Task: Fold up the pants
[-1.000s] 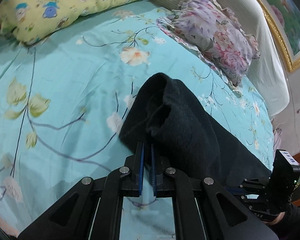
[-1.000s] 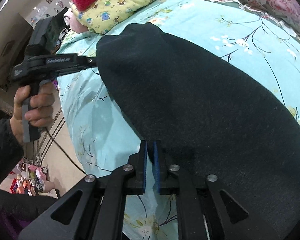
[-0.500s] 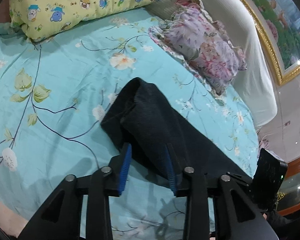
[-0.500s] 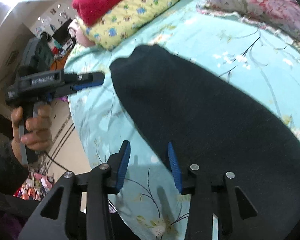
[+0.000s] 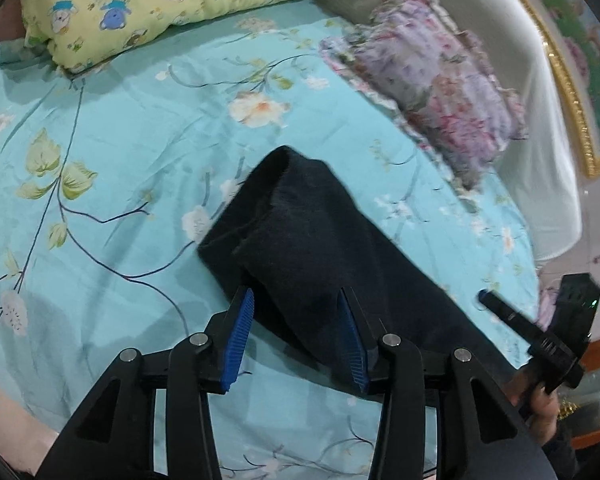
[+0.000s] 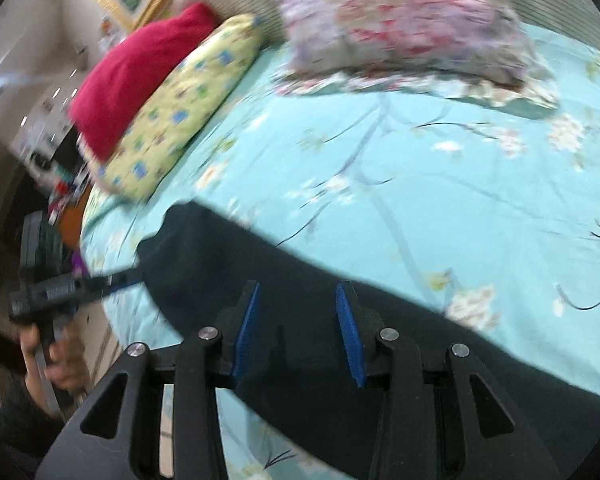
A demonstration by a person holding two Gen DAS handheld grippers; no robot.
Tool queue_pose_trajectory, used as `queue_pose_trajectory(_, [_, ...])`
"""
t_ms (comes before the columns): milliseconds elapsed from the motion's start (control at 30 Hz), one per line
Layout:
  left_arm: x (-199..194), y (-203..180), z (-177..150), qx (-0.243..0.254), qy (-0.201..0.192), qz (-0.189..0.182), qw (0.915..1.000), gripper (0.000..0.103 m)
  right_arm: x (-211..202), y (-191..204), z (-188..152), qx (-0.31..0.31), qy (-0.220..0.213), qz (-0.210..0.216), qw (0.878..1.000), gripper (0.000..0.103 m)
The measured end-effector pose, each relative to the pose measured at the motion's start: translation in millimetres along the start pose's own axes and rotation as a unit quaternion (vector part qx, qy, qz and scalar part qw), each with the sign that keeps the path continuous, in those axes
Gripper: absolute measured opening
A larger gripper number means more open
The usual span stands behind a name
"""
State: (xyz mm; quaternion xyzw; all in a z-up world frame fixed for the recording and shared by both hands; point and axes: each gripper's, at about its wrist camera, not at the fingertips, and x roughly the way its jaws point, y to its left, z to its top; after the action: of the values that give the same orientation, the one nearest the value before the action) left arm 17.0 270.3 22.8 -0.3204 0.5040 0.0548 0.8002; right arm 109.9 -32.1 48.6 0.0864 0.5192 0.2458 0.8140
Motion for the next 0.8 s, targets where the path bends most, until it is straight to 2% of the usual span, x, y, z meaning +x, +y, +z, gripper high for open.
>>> queue_pose_trajectory(100, [7,9,0,-0.013,0.009,0.004,0.9999,0.044,5,-21,11,0.028,0.000,-0.013,1.000,0.041])
queue_pose_trajectory(267, [20,21,2,-0.022,0.024,0.018,0.9993,0.044,30,-42,24,0.044,0.026,-0.024,0.998,0.041])
queue_pose_trajectory(533, [39,30,6,-0.033,0.039,0.022,0.9984,0.044,70,-38,21,0.008,0.086,-0.027,0.996,0.041])
queue_pose_trajectory(800, [51,36,9,-0.051,0.045,0.011,0.9976,0.044,67,-17,-6,-0.050,0.120,-0.030,0.991,0.041])
